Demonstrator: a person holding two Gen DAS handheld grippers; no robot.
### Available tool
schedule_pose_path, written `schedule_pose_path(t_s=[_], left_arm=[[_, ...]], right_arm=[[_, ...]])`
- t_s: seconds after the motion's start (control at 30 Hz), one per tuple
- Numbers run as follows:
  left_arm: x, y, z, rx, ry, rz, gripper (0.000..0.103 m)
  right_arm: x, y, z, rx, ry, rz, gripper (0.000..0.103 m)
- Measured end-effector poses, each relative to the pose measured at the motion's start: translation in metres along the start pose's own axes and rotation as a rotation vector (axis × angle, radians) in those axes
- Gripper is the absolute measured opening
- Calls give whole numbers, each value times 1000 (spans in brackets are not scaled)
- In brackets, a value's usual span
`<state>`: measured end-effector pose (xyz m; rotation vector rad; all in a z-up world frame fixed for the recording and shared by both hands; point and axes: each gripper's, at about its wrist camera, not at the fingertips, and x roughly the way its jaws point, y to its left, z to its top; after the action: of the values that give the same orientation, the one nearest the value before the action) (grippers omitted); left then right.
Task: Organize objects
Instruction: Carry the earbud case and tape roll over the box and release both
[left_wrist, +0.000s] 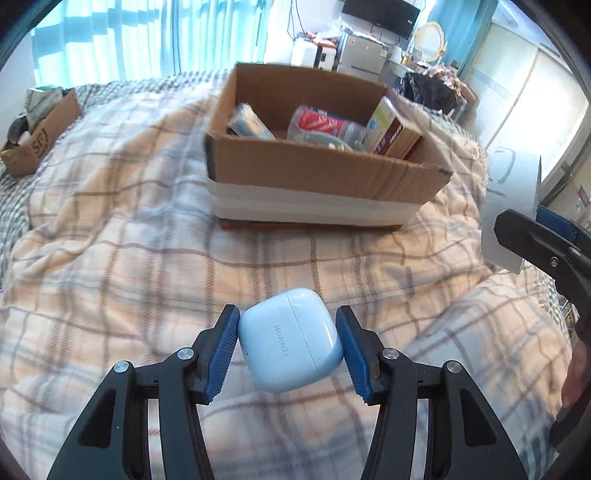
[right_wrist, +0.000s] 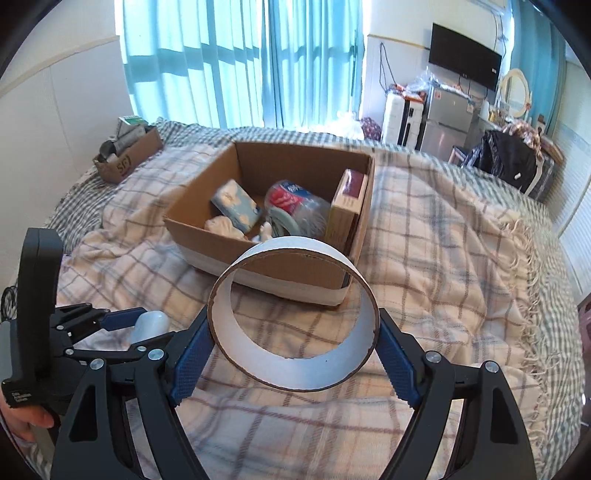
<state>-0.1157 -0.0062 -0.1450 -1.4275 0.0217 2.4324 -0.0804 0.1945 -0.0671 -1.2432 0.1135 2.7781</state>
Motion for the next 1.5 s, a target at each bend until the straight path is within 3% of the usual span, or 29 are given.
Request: schedule_pose_path(t_s=[0.27, 0.43, 0.77, 0.97, 1.17, 1.3, 1.5], left_arm=[[-54, 10, 13, -41, -109, -19, 55], [-80, 6, 38, -25, -167, -30, 55], [-93, -4, 98, 19, -242, -21, 55], [-76, -9, 137, 41, -257, -15, 55], [-43, -10, 167, 46, -243, -33, 55], [-10, -11, 174, 63, -207, -33, 55], [41, -14, 179, 85, -135, -50, 55]], right_arm=[[-44, 2, 9, 0, -80, -6, 82], [-58, -1, 21, 9, -123, 23, 82], [-60, -1, 74, -34, -191, 77, 82], [-48, -7, 128, -40, -242, 88, 82], [-10, -15, 176, -15, -238, 95, 82], [33, -21, 186, 5, -193, 90, 82], [101, -33, 169, 37, -89, 108, 82]])
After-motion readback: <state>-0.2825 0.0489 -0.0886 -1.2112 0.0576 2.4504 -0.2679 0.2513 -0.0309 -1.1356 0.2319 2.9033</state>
